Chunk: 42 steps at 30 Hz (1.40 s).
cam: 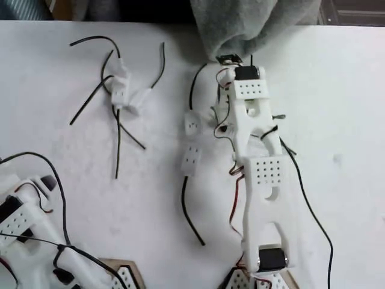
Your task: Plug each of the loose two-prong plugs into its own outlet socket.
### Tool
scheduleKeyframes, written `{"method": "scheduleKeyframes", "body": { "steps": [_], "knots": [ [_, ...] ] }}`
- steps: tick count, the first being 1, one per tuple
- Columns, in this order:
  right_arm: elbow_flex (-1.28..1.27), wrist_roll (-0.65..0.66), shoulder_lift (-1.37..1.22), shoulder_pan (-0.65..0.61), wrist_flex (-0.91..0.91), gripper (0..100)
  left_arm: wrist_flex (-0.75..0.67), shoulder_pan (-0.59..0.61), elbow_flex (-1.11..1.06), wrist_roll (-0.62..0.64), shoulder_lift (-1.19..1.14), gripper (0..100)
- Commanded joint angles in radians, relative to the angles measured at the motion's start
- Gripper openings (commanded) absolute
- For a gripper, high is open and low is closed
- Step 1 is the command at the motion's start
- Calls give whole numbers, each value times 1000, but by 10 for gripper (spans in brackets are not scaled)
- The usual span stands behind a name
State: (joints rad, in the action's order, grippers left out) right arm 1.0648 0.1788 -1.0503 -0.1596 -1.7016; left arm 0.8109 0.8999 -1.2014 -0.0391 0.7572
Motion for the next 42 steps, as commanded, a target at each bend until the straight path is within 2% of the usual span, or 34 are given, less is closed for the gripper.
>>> {"method": "scheduleKeyframes", "body": {
  "steps": [1, 7, 10, 12, 16, 19, 25, 33, 38, 42],
  "knots": [
    [12, 54, 150, 36, -18, 19, -5, -8, 2, -14, 30, 294],
    [9, 129, 343, 73, -18, 19, -5, -8, 2, -14, 30, 294],
    [-49, 256, 444, 79, -18, 20, -5, -8, 2, -14, 30, 294],
    [-146, 330, 496, 93, -18, 20, -5, -8, 2, -14, 30, 294],
    [-494, 348, 518, 105, -18, 20, -5, -8, 2, -14, 30, 294],
    [-706, 437, 530, 87, -18, 20, -5, -8, 2, -14, 30, 294],
    [-753, 632, 653, 76, -18, 20, -5, -8, 2, -14, 30, 294],
    [-798, 861, 1043, 77, -18, 20, -5, -8, 2, -14, 30, 294],
    [-1054, 1131, 1297, 73, -18, 21, -5, -8, 2, -14, 30, 294],
    [-1312, 1152, 1365, 51, -10, 21, -5, -8, 2, -14, 30, 294]
  ]
}}
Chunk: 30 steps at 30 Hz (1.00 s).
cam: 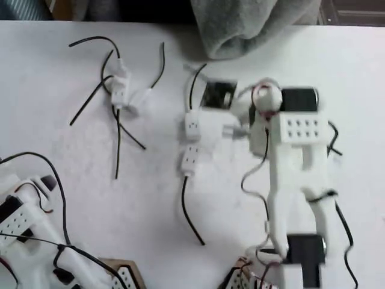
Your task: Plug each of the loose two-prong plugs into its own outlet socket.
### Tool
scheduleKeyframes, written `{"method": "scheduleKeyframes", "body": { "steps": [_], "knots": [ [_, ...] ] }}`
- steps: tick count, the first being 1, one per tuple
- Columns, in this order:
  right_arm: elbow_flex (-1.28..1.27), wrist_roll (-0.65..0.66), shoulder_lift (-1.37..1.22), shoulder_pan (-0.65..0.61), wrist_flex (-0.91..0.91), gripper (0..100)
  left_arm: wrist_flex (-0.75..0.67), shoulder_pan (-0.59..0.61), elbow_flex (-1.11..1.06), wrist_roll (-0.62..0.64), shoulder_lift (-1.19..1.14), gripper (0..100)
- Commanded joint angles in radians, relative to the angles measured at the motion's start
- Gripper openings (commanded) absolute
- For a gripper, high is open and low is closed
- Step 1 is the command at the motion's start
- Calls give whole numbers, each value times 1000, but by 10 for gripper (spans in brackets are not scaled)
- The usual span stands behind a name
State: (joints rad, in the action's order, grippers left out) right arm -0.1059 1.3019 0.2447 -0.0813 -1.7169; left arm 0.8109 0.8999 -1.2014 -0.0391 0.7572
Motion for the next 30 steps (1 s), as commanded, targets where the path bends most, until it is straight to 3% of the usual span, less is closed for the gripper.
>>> {"method": "scheduleKeyframes", "body": {
  "steps": [1, 12, 20, 24, 27, 30],
  "knots": [
    [-189, 28, 70, -30, 7, 21, -5, -8, 2, -14, 30, 294],
    [-483, 28, 70, 70, 240, 26, -5, -8, 0, -14, 30, 294],
    [-562, 29, 76, 120, 323, 190, -5, -8, 0, -14, 30, 294],
    [-560, 40, 79, 81, 303, 193, -5, -8, 0, -14, 30, 294],
    [-548, 135, 81, 8, 179, 194, -5, -8, 0, -14, 30, 294],
    [-476, 118, 81, -51, 140, 194, -5, -8, 0, -14, 30, 294]
  ]
}}
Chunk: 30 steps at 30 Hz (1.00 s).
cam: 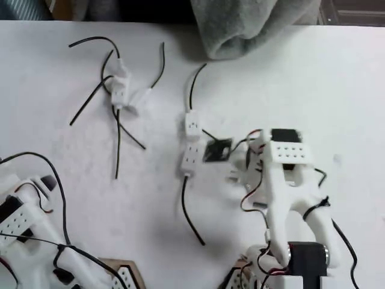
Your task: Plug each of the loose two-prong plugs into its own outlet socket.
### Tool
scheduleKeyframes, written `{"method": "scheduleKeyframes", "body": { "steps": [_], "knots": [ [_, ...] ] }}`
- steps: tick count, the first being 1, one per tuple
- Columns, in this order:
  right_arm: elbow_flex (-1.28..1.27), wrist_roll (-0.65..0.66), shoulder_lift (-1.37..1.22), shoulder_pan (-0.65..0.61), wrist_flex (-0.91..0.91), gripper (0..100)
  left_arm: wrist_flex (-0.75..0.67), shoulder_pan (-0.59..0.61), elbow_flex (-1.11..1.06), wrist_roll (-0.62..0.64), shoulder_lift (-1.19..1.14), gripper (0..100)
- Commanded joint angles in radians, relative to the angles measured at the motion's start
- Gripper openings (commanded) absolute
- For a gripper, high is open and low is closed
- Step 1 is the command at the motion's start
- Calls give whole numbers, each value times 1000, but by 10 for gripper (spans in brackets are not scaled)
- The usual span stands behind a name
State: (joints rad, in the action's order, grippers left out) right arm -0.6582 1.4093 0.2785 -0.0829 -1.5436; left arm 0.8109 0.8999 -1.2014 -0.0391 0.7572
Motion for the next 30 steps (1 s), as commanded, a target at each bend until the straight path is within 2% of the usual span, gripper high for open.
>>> {"method": "scheduleKeyframes", "body": {
  "steps": [1, 9, 16, 27, 30],
  "knots": [
    [107, 9, 47, -58, -27, 194, -5, -8, 0, -14, 30, 294],
    [187, 14, 19, -65, 131, 194, -5, -8, 0, -14, 30, 294],
    [201, 14, -232, -59, 274, 194, -5, -8, 0, -14, 30, 294],
    [292, 9, -426, -18, 278, 190, -5, -8, 0, -14, 30, 294],
    [288, 9, -449, -5, 268, 135, -6, -8, 0, -14, 30, 294]
  ]
}}
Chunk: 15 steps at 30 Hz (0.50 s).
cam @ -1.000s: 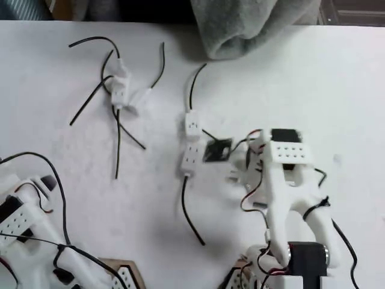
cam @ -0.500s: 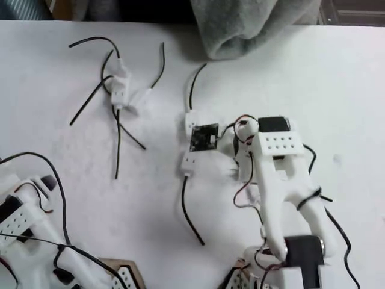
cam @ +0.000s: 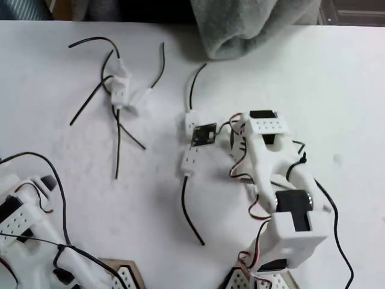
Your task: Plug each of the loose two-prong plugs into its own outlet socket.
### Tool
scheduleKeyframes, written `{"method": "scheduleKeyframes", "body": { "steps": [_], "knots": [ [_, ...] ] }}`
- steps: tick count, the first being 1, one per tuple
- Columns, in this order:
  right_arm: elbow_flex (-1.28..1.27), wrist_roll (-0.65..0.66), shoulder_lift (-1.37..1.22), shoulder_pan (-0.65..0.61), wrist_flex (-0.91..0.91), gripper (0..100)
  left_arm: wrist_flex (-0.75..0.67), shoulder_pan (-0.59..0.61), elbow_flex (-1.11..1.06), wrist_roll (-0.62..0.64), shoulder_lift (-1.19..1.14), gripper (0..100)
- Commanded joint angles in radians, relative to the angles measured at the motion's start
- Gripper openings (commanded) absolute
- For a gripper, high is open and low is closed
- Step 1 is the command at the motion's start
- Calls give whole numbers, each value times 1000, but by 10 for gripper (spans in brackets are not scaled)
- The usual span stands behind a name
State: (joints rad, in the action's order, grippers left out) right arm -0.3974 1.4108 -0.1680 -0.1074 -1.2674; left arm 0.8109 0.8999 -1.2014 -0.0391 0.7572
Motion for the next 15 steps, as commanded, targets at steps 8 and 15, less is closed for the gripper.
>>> {"method": "scheduleKeyframes", "body": {
  "steps": [8, 15],
  "knots": [
    [44, 5, -15, 35, -7, 19, -6, -8, 0, -14, 30, 294],
    [218, -103, 199, 27, -117, 19, -6, -8, 0, -14, 30, 294]
  ]
}}
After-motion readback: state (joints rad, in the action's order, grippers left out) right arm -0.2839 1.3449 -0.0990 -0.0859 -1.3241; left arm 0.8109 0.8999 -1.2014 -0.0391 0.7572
